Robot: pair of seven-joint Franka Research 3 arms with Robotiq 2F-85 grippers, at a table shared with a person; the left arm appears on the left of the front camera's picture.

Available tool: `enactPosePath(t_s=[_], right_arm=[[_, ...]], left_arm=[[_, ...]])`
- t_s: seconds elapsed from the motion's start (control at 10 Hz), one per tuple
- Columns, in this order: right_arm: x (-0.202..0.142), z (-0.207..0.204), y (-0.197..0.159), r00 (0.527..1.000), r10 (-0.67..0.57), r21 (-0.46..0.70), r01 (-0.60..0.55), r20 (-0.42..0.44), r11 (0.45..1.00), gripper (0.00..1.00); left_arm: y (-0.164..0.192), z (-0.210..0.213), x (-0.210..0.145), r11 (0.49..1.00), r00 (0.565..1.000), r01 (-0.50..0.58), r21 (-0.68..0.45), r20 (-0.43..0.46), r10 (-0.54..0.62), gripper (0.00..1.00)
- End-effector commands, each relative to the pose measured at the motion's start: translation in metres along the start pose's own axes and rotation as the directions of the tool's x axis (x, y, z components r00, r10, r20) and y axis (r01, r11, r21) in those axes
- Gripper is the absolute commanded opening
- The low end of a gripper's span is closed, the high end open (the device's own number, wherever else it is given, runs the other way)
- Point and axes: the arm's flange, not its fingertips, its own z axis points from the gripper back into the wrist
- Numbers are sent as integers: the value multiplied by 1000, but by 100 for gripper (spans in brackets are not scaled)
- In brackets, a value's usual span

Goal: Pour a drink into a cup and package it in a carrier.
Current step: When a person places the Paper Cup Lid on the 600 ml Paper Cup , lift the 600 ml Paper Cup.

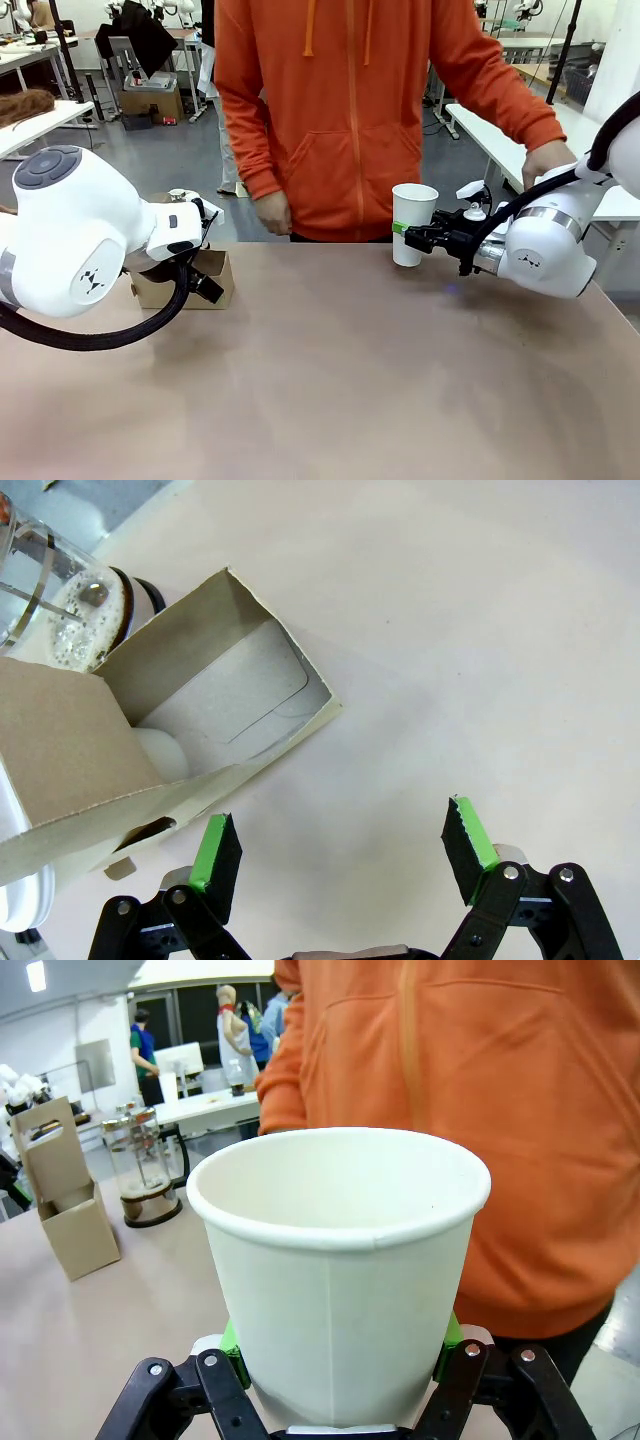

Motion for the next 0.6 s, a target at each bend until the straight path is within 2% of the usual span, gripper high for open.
enactPosePath(t_s=[0.0,0.5], right_arm=[[3,-2,1,1000,7,0,-7,6,1000,77],[3,-2,1,1000,7,0,-7,6,1000,77]], left_arm=[[0,0,0,1000,1000,-1,-2,1,1,100],[0,0,0,1000,1000,-1,-2,1,1,100]])
